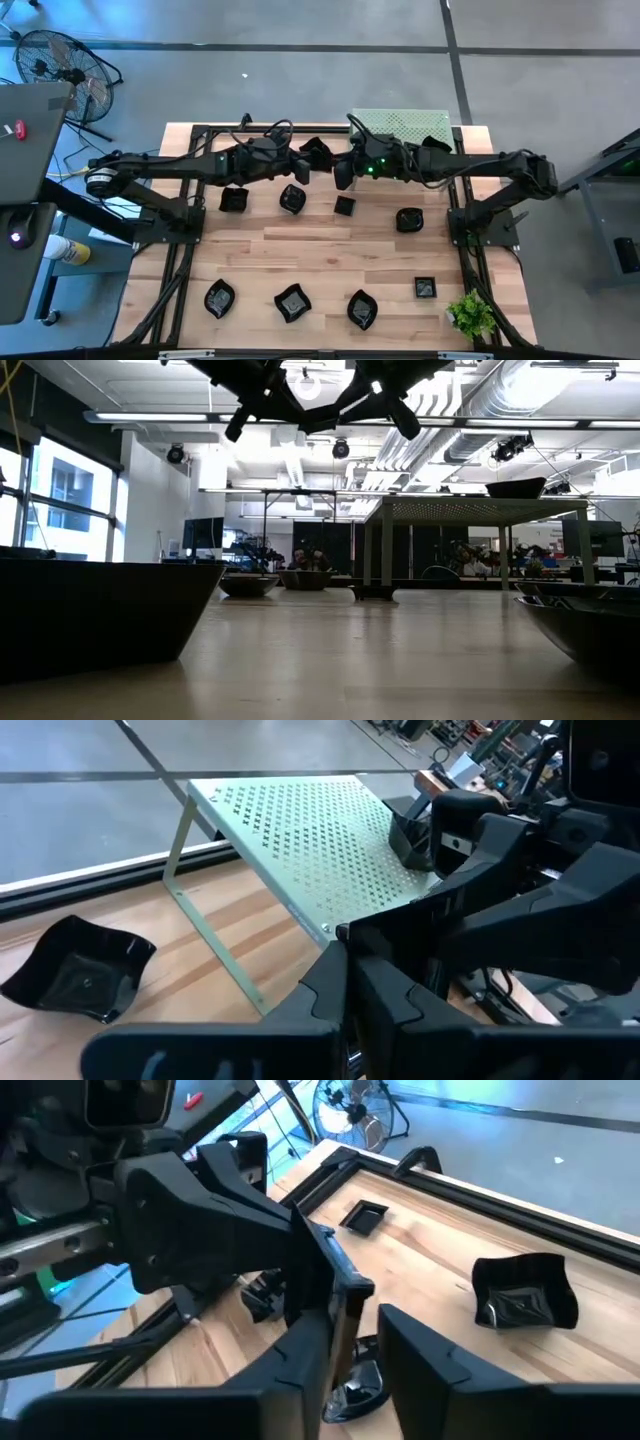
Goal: Pick & Place Mini shaped plates
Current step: Put the black square plate on the shelf
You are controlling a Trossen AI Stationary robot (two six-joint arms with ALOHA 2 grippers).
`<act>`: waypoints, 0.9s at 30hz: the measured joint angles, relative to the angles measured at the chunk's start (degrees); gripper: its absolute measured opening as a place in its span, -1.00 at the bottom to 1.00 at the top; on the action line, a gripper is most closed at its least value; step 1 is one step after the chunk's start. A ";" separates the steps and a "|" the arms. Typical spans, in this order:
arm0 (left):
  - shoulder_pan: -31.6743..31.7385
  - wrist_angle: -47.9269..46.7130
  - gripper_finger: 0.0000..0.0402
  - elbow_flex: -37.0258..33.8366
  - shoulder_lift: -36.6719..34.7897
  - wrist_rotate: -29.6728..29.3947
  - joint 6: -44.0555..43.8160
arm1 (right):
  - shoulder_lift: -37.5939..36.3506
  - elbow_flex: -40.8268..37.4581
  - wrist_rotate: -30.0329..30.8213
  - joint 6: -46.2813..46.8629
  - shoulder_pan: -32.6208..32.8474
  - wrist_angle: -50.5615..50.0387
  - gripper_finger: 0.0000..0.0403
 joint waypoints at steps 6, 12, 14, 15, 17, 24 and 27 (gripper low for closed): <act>0.04 1.42 -0.97 0.00 -0.11 1.40 1.95 | 0.00 -0.02 1.51 0.20 -0.15 -0.35 -0.96; 0.02 -0.70 -0.76 2.60 -0.88 2.96 4.38 | -1.48 -0.02 0.96 2.97 -1.61 -0.97 -0.95; 0.02 -2.37 -0.59 3.95 -1.81 2.89 5.16 | -2.79 -0.02 0.95 2.99 -2.45 -2.61 -0.98; 0.16 -3.62 -0.50 4.57 -2.32 2.89 5.23 | -3.64 -0.02 0.98 2.97 -3.10 -3.38 -0.98; 0.97 -4.69 -0.33 5.24 -3.52 2.92 5.99 | -5.64 -0.02 0.58 3.79 -4.69 -6.90 -0.97; 2.19 -8.25 -0.46 5.22 -7.66 5.82 14.32 | -12.94 -0.02 -5.90 7.51 -15.52 -30.05 -0.99; 2.23 -7.18 -0.83 3.95 -8.04 8.85 17.46 | -13.00 -0.04 -9.81 6.45 -21.00 -38.19 -0.97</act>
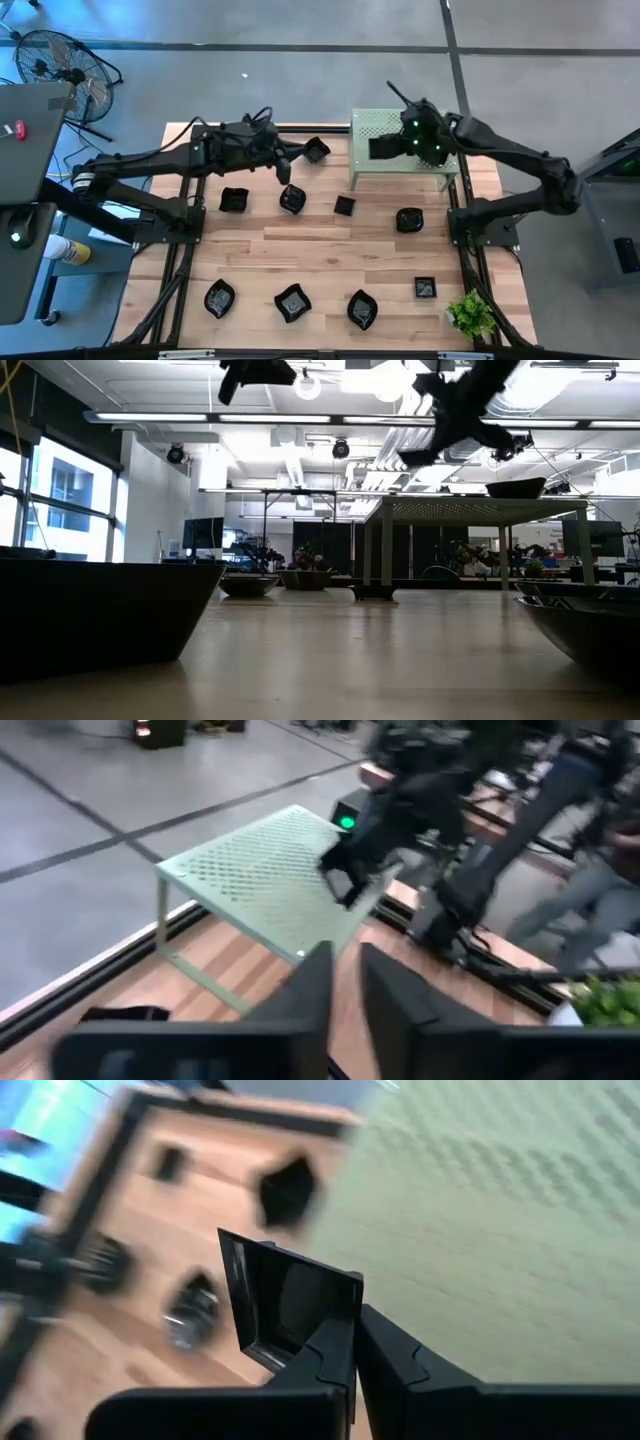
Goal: Pick & Place Mini shaped plates
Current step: Put the black square plate on the shelf
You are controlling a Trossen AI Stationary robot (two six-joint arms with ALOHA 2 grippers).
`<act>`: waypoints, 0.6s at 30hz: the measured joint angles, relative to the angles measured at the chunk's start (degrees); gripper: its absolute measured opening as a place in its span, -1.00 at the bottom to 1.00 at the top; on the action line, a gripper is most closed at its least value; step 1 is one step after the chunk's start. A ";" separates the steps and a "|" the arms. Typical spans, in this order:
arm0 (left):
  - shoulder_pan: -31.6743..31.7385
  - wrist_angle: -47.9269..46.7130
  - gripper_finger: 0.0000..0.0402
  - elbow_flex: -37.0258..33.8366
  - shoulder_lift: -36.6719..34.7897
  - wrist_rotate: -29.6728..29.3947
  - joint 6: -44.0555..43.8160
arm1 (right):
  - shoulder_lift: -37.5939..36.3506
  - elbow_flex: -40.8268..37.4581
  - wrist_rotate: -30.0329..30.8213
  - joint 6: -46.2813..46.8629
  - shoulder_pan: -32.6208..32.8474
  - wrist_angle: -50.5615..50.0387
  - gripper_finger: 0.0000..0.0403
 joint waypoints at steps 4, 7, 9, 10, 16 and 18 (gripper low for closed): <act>0.00 4.03 -0.91 -4.15 0.00 1.56 -0.30 | 0.68 -0.33 -3.33 -3.00 -6.01 -1.86 -0.96; 0.00 7.36 -0.90 -7.04 0.00 1.61 -0.66 | 1.74 -0.33 -5.37 -5.03 -9.53 -2.64 -0.98; 0.00 7.68 -0.96 -8.30 -0.01 2.41 -1.55 | 2.89 -0.33 -7.04 -5.49 -11.49 -3.98 -0.98; 0.00 7.52 -0.98 -8.79 0.00 2.82 -1.77 | 3.57 -0.35 -7.96 -5.71 -12.17 -4.12 -0.98; -0.02 7.53 -0.97 -9.46 -0.01 3.09 -2.04 | 6.61 -0.33 -12.63 -5.39 -13.27 -4.31 -0.96; -0.02 7.51 -0.99 -9.48 -0.01 3.07 -2.02 | 6.71 -0.36 -13.00 -5.03 -13.27 -4.30 -0.96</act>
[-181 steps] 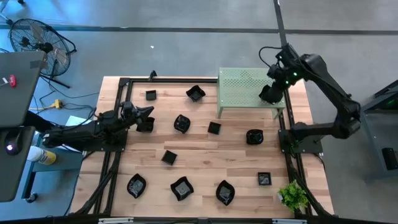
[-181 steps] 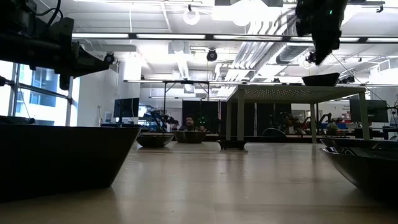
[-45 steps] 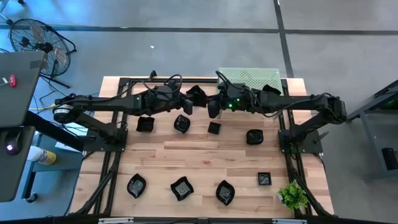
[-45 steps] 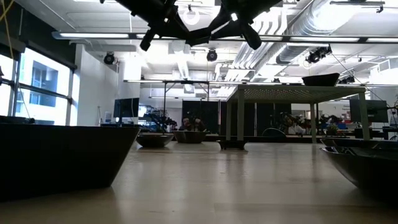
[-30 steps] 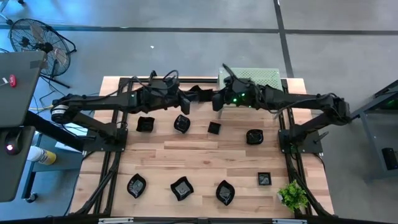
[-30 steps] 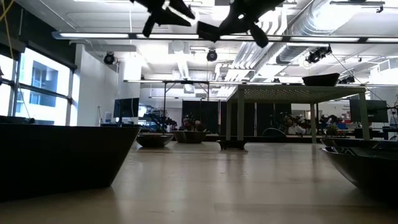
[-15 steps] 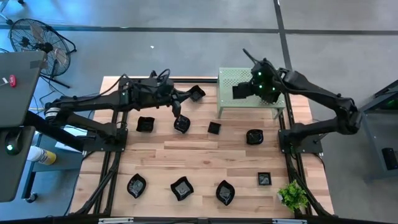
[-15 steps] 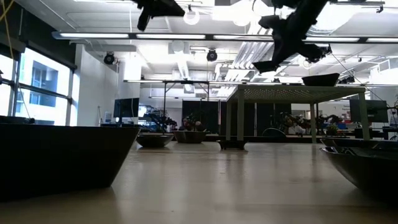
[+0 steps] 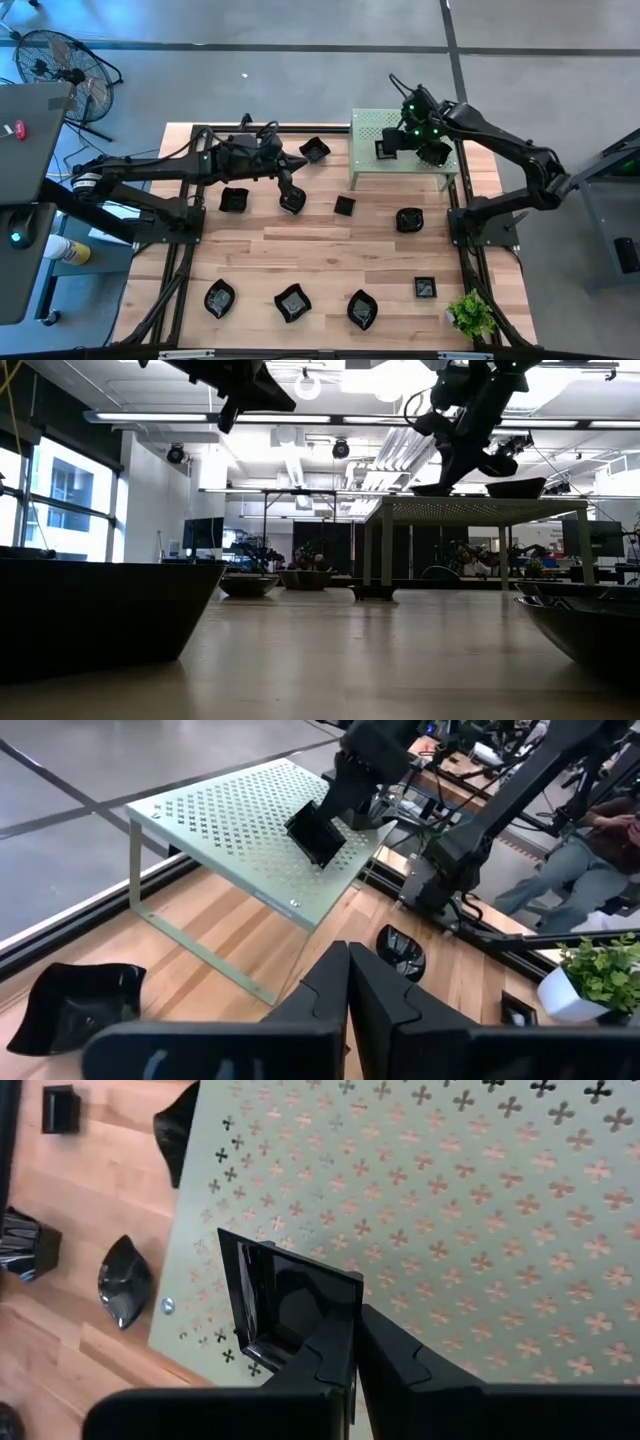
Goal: Pick & Place Mini shaped plates
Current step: Put the black square plate on the shelf, then put the black leaf-shaped plate on the shelf
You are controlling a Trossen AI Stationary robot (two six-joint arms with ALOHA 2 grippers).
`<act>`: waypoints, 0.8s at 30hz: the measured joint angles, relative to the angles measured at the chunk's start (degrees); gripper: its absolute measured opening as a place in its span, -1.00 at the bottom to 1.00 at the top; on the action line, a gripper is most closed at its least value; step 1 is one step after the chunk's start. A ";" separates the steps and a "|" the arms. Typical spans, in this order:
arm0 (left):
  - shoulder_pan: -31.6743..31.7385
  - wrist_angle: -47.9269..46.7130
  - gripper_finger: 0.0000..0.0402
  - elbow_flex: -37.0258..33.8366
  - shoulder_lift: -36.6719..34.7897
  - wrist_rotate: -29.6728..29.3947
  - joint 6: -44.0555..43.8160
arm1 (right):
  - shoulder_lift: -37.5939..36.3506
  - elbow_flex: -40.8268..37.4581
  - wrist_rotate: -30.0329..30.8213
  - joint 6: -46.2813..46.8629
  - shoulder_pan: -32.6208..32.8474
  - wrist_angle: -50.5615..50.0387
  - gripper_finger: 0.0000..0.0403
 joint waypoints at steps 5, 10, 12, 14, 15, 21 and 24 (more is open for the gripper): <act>0.01 -0.11 -0.99 0.00 0.00 -0.01 -0.02 | -0.02 0.01 -0.43 1.09 -0.01 -0.44 -0.87; 0.00 -0.46 -1.00 0.00 0.00 0.48 0.07 | -0.02 0.02 -0.44 0.98 -0.02 -0.49 -0.69; 0.01 -0.93 -1.00 0.00 -0.09 0.51 0.30 | -0.43 0.44 -0.44 -0.05 -0.02 -0.94 -0.63; 0.02 -1.43 -1.00 -0.10 -0.33 0.51 0.53 | -1.52 1.74 -0.44 -1.10 0.12 -1.76 -0.61; 0.01 -1.01 -1.00 -0.44 -0.40 0.54 0.63 | -2.35 2.70 -0.37 -2.12 0.43 -2.40 -0.62; 0.04 2.81 -1.00 -5.74 -2.59 1.05 0.30 | -9.99 4.25 0.80 -7.16 8.61 -4.75 -0.94; 0.04 7.87 -1.00 -9.14 -4.27 0.99 0.22 | -14.46 0.84 4.92 -1.55 16.67 -3.55 -0.95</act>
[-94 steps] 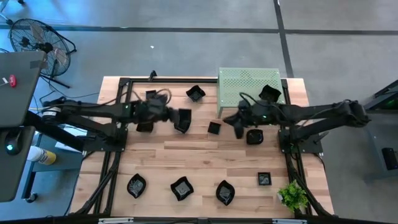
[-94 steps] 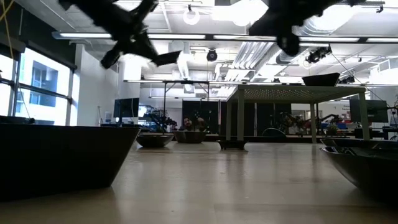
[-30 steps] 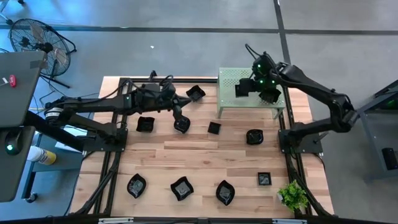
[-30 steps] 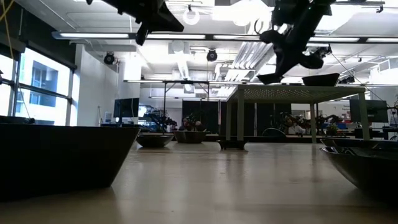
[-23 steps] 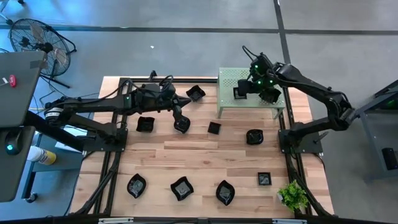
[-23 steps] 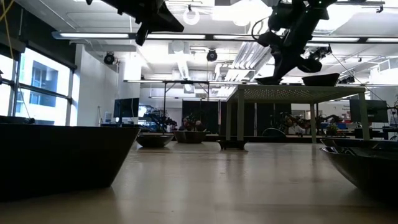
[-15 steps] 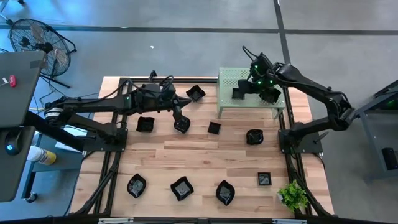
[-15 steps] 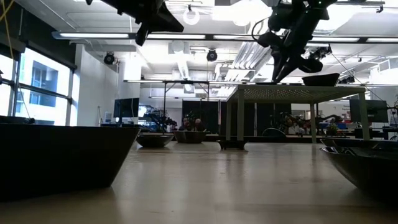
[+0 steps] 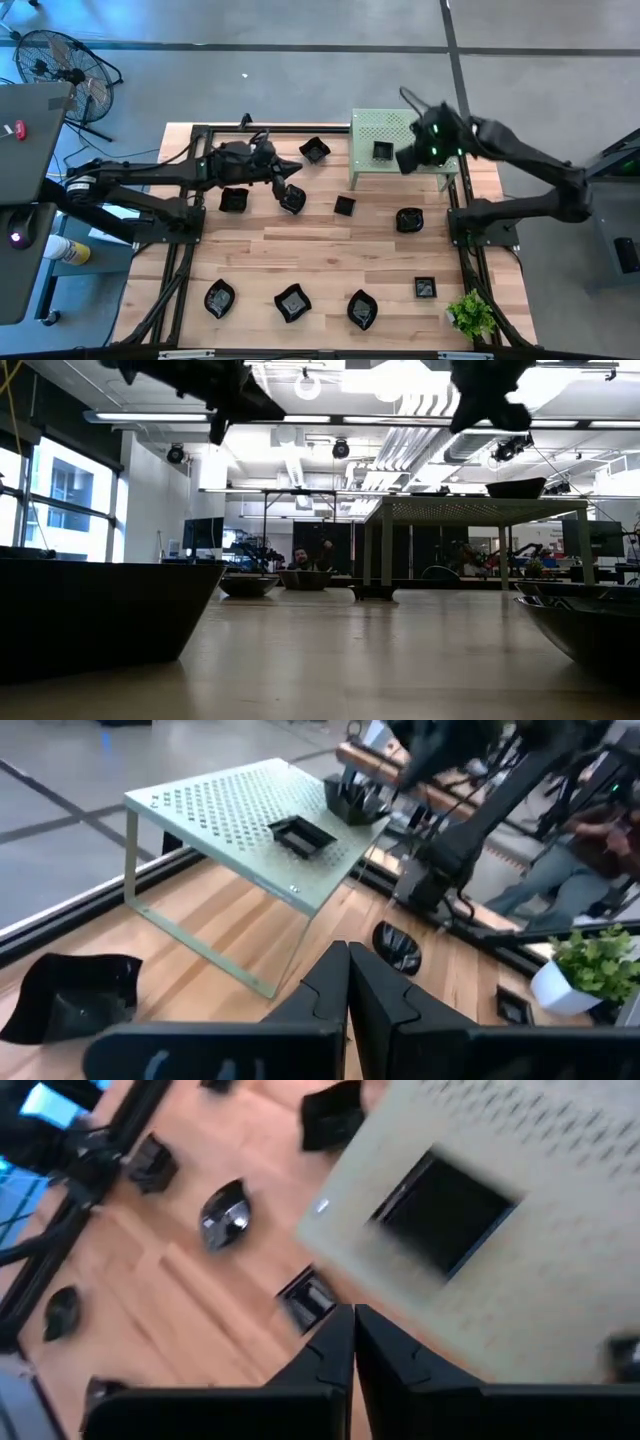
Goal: Pick & Place Mini shaped plates
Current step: Put the black leaf-shaped plate on the shelf
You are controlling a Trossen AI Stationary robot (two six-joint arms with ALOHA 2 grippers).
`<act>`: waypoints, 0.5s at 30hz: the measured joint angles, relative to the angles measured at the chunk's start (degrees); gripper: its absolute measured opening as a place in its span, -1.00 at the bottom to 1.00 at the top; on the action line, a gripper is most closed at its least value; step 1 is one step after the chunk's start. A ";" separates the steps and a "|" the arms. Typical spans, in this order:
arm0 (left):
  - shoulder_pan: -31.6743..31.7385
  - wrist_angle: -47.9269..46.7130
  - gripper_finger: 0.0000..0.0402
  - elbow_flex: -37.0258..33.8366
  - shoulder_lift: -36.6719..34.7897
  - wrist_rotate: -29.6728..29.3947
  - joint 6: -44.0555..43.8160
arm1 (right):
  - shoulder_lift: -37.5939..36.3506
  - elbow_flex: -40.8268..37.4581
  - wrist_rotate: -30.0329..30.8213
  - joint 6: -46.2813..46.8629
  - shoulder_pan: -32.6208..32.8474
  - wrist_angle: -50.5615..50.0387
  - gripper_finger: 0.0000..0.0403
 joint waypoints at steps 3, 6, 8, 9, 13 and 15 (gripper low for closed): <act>0.00 3.83 -1.00 -2.93 -1.48 -0.05 -0.02 | -3.41 -4.80 5.51 7.26 9.79 2.81 -0.95; 0.00 4.30 -1.00 -4.39 -2.62 -0.12 0.03 | -5.46 -9.60 9.90 14.26 19.22 6.25 -0.99; 0.02 4.18 -1.00 -4.92 -2.83 -0.13 0.13 | -5.71 -12.55 11.22 17.68 24.33 6.80 -0.98; 0.02 3.55 -1.00 -5.07 -2.95 -0.13 0.11 | -5.68 -13.87 11.20 18.63 26.65 6.72 -0.97; 0.02 3.67 -1.00 -5.53 -3.01 0.33 0.08 | -5.53 -18.55 7.93 17.09 32.73 6.58 -0.99; 0.02 2.98 -1.00 -5.60 -2.99 0.78 0.09 | -5.51 -20.38 5.34 14.74 34.35 7.09 -0.99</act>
